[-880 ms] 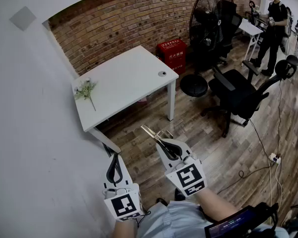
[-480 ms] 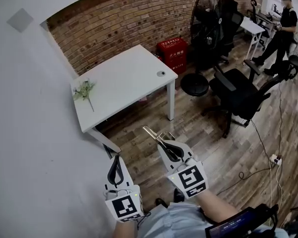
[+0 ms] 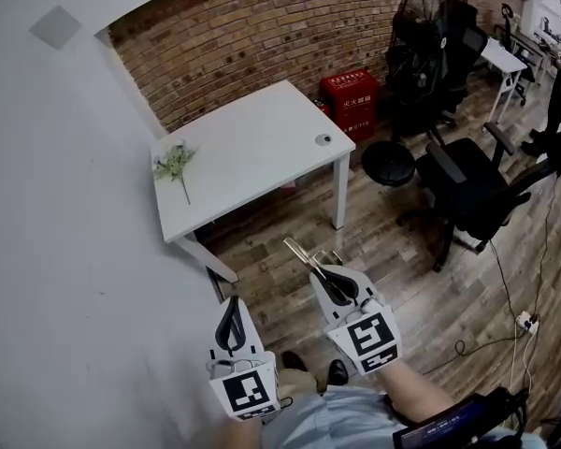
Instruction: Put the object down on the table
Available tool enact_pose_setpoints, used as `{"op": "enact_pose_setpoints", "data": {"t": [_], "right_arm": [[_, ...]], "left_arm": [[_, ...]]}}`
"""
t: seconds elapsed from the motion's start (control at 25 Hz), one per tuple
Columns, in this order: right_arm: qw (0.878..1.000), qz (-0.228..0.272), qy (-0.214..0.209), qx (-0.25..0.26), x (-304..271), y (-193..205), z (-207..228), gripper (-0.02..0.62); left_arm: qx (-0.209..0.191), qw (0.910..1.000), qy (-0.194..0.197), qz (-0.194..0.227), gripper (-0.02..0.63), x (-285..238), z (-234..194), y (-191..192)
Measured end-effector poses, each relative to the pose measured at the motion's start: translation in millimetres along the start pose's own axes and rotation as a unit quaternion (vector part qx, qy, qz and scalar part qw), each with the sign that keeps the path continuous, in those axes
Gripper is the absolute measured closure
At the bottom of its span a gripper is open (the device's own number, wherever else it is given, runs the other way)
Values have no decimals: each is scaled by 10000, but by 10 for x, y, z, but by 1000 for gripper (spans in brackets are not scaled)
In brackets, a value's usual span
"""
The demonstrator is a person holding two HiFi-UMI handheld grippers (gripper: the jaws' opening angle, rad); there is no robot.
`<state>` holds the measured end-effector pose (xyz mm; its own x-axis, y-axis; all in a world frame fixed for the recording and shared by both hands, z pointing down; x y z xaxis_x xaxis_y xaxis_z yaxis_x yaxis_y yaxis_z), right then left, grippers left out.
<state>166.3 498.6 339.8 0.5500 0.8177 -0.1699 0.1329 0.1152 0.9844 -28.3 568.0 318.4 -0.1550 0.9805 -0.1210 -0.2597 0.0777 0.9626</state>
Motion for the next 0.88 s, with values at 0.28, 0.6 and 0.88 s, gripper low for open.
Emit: {"op": "enact_pose_setpoints", "data": {"t": [0.28,0.6,0.88], "right_arm": [[9999,-151,-74,8,-433,2,110,575],[9996,-291,-18,61,-1197,-36,272,575],[9995,-277,134,81,-1977,-214,326,575]], "left_arm": [[168,9997,-103,-141,597,-340,-209,80],[359,9991,-3,-210,597,-1057,-600,177],[192,9997,152,-29,597,-1723,-1167,172]]}}
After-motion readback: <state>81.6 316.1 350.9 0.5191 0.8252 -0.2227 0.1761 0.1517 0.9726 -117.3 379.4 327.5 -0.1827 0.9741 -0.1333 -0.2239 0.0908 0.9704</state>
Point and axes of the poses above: the fingertips, and each gripper's own axes: x backward along the fingers, z to its right, y out of its underside, the point moved 9 cm from there along x, backward along the fingers, and after that the axes turned 7 degrees about y, right-handed, at the moved point
